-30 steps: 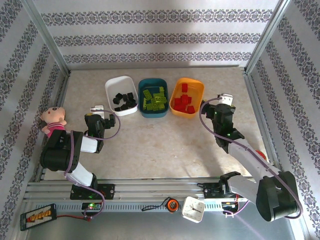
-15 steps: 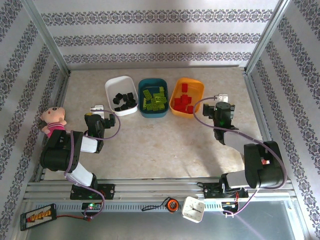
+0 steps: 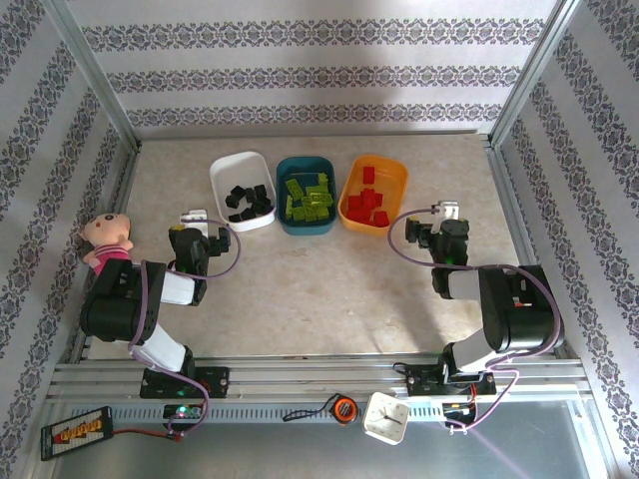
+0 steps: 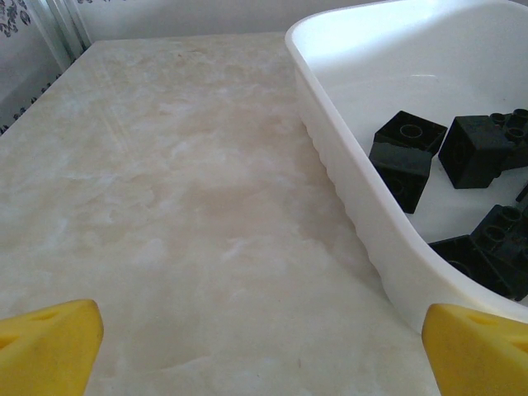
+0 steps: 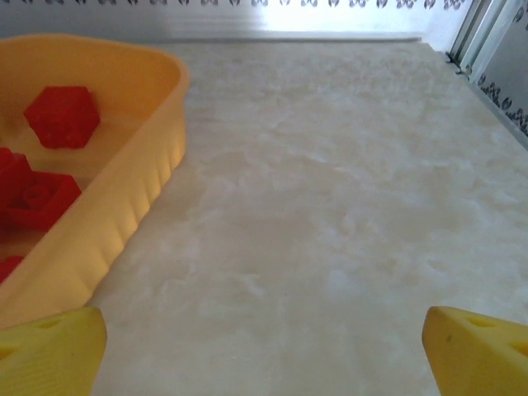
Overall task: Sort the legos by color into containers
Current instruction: Reset both arms
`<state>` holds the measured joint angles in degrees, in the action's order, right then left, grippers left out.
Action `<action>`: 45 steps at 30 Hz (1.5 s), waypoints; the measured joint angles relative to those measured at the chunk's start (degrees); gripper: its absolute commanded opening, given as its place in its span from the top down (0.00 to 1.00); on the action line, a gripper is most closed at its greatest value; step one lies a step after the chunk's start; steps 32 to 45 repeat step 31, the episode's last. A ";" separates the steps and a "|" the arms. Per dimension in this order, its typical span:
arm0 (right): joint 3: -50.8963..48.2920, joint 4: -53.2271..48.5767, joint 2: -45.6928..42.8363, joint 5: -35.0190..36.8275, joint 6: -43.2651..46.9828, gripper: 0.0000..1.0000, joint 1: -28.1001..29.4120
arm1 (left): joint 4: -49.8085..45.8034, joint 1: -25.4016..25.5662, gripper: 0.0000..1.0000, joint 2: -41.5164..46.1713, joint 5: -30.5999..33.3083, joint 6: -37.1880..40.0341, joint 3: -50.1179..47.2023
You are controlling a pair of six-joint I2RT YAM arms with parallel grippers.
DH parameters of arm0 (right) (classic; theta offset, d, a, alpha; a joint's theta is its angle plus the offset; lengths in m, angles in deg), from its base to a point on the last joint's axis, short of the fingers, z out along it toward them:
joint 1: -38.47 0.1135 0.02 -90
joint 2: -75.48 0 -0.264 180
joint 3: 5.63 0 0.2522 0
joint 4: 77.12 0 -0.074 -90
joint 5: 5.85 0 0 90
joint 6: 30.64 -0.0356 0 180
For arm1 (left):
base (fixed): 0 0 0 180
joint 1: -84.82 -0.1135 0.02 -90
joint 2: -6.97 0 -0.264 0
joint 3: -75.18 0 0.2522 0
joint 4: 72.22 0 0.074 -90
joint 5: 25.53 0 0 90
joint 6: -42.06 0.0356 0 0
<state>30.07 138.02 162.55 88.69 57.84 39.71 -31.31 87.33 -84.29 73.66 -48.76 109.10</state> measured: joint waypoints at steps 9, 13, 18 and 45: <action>0.00 1.97 0.00 -0.02 0.00 0.02 0.00 | 0.00 -0.02 0.01 0.02 0.02 -0.02 0.00; 0.00 1.97 0.00 -0.02 0.00 0.02 0.00 | 0.00 0.00 0.01 0.00 0.02 -0.02 0.00; 0.00 1.97 0.00 -0.02 0.02 0.02 0.00 | 0.00 -0.02 0.01 0.00 0.00 -0.02 0.00; 0.00 1.97 0.00 -0.02 0.00 0.02 0.00 | 0.02 0.00 0.01 0.00 0.00 0.00 0.00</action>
